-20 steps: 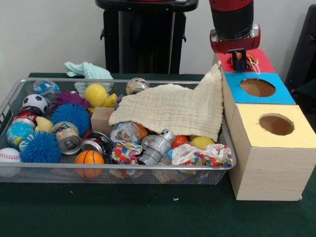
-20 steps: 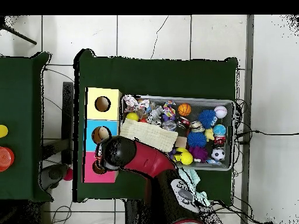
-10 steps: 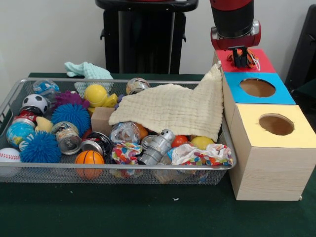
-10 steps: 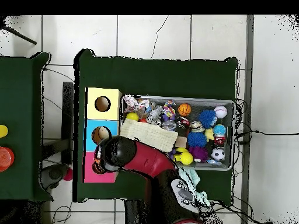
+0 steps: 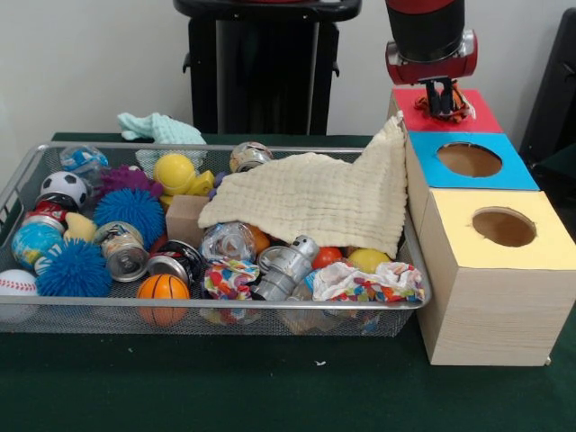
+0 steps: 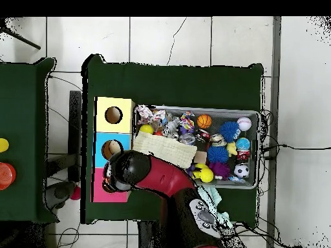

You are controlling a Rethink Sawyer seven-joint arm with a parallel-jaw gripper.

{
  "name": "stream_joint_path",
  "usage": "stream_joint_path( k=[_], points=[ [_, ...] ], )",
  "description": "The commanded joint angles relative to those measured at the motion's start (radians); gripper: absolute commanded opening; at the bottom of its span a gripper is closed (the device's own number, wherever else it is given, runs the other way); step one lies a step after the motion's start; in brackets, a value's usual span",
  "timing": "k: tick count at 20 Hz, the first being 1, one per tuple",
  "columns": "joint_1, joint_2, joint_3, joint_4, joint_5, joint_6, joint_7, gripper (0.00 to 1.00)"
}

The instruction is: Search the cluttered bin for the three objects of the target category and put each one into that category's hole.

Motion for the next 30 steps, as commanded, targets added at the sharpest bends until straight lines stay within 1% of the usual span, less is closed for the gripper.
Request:
stream_joint_path(
  k=[1,12,14,16,23,30],
  points=[
    [-0.014,-0.004,0.028,-0.002,0.008,0.086,0.156,0.0],
    [-0.011,-0.005,0.023,-0.011,-0.001,0.078,0.151,0.0],
    [-0.009,-0.005,0.018,-0.022,-0.013,0.062,0.143,0.0],
    [-0.004,-0.001,0.001,-0.042,-0.043,0.028,0.128,0.0],
    [0.002,0.012,-0.017,-0.077,-0.077,0.035,0.12,0.0],
    [0.003,0.038,-0.017,-0.052,-0.089,0.03,0.128,0.0]
  ],
)
